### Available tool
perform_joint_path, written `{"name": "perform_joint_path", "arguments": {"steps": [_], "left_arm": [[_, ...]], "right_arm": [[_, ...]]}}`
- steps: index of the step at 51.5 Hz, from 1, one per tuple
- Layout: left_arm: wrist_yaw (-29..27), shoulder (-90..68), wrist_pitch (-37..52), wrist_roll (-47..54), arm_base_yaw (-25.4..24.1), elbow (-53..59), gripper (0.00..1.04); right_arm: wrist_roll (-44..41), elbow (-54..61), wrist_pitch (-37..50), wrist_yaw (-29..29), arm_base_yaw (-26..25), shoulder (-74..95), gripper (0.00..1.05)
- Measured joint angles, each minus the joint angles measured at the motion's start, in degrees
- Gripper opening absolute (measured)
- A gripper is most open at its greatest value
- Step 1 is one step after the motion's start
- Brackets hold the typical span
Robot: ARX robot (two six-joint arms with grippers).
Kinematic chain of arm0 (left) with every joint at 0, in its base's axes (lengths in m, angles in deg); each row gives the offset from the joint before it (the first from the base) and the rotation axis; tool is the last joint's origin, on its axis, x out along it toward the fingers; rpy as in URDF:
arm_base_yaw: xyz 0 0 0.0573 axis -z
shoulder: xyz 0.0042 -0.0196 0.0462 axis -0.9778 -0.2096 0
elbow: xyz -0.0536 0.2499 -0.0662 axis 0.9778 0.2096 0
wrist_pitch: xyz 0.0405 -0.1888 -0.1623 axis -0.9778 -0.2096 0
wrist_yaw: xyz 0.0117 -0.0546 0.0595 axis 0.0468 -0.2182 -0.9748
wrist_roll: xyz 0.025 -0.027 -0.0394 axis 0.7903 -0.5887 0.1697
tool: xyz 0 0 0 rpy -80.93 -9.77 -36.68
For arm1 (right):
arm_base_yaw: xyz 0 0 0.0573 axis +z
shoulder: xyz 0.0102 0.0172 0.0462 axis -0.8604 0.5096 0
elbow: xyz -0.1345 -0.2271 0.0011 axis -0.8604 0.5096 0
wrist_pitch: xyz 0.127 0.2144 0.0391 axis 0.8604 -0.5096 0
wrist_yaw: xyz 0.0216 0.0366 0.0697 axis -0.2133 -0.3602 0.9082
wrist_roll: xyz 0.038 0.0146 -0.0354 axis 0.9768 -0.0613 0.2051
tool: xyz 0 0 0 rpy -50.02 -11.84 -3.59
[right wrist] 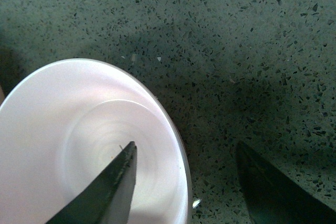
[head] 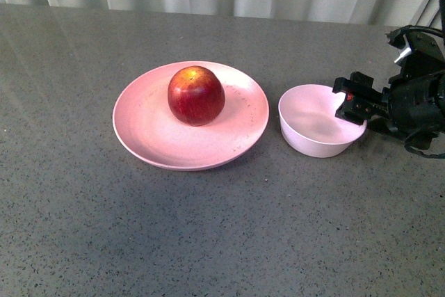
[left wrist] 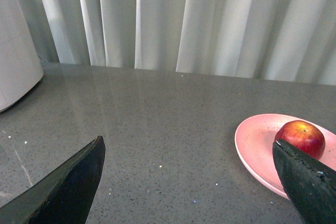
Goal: Move apple from plate to bowl
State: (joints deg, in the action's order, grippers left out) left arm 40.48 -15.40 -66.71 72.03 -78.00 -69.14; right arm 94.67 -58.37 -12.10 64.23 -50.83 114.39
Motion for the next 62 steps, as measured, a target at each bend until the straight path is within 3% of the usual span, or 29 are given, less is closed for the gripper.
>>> {"name": "perform_joint_path", "arguments": {"steps": [14, 20, 26, 41, 50, 62], "left_arm": [[0.00, 0.00, 0.00, 0.00, 0.00, 0.00, 0.96], [0.00, 0.00, 0.00, 0.00, 0.00, 0.00, 0.96], [0.00, 0.00, 0.00, 0.00, 0.00, 0.00, 0.96], [-0.02, 0.00, 0.00, 0.00, 0.00, 0.00, 0.96], [0.00, 0.00, 0.00, 0.00, 0.00, 0.00, 0.96], [0.00, 0.00, 0.00, 0.00, 0.00, 0.00, 0.96]], "right_arm": [[-2.54, 9.57, 6.49, 4.11, -4.28, -15.67, 0.97], [-6.40, 17.38, 9.20, 7.26, -8.37, -30.08, 0.96], [-15.32, 29.55, 25.16, -2.62, -8.94, -42.42, 0.78], [-21.42, 42.77, 21.29, -3.41, -8.76, -64.81, 0.37], [-22.23, 46.75, 19.06, -3.43, -8.66, -70.38, 0.04], [-22.49, 50.14, 13.77, -3.45, -8.66, -79.21, 0.02]]}}
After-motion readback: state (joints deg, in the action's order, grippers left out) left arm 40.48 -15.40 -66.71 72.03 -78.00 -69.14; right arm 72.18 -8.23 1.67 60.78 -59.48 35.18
